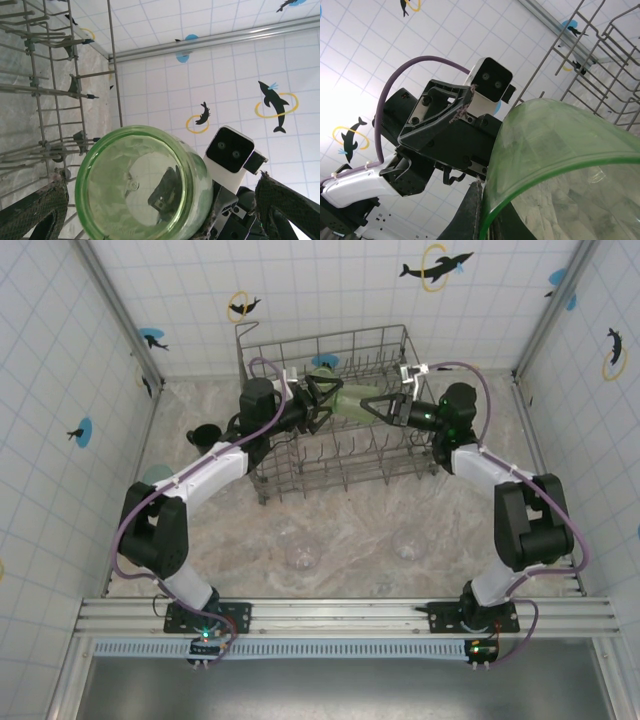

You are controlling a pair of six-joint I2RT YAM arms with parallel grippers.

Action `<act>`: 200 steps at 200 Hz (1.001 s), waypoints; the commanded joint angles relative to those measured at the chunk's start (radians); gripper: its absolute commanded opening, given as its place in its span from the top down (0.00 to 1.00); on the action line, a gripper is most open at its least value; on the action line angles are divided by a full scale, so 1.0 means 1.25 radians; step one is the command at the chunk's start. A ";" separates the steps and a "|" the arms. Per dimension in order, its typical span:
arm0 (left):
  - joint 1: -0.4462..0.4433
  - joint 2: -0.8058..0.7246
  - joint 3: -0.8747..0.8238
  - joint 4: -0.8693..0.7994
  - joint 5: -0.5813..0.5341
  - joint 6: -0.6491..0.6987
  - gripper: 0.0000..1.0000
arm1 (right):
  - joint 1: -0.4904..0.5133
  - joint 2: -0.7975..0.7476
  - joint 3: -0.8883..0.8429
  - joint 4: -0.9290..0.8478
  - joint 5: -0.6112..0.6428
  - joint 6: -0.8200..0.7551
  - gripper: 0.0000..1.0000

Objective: Load the cups into the dish rack

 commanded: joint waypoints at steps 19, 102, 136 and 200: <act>0.004 0.008 -0.022 0.037 0.014 -0.018 0.03 | 0.027 0.017 0.034 0.086 0.003 0.009 1.00; 0.005 -0.003 -0.067 0.137 0.020 -0.092 0.21 | 0.048 0.048 0.046 0.163 0.038 0.063 1.00; 0.004 -0.013 -0.073 0.137 0.025 -0.085 0.35 | 0.055 0.069 0.061 0.175 0.037 0.082 1.00; 0.004 -0.006 -0.059 0.138 0.032 -0.073 1.00 | 0.058 0.070 0.068 0.151 0.035 0.078 0.89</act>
